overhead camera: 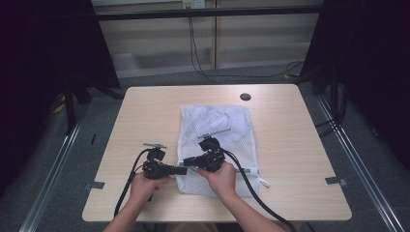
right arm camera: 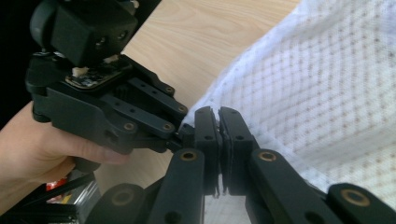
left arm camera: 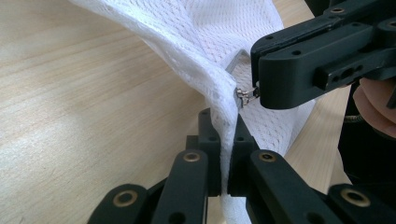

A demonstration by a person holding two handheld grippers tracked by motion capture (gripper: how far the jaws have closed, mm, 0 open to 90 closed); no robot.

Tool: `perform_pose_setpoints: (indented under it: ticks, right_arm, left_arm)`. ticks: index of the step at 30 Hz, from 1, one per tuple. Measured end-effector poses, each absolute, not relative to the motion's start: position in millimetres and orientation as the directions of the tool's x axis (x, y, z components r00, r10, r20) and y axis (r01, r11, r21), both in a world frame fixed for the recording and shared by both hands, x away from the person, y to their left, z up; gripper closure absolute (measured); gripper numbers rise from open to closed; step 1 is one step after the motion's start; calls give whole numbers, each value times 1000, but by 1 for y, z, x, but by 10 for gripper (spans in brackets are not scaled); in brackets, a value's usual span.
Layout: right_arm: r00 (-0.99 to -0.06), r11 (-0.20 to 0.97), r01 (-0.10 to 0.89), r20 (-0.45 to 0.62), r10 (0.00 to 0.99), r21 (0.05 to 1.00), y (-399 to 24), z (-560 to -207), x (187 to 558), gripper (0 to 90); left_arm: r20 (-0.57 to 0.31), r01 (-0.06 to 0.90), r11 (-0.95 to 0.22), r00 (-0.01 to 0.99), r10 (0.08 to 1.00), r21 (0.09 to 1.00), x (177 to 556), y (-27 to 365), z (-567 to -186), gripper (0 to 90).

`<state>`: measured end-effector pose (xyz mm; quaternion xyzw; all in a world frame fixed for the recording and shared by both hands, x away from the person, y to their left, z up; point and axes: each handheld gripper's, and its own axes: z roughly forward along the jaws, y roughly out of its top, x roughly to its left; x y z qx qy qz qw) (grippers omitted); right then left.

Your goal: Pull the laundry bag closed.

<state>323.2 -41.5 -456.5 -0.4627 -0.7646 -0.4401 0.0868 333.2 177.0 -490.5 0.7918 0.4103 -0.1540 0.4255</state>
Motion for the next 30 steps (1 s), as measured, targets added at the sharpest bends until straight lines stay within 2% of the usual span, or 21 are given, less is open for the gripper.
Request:
perform_pose_setpoints:
  ticks: [30]
  right_arm:
    - [-563, 191, 782, 542, 624, 593, -53, -459, 322, 870]
  left_arm:
    - [-587, 779, -316, 619, 521, 541, 332, 175, -486, 884]
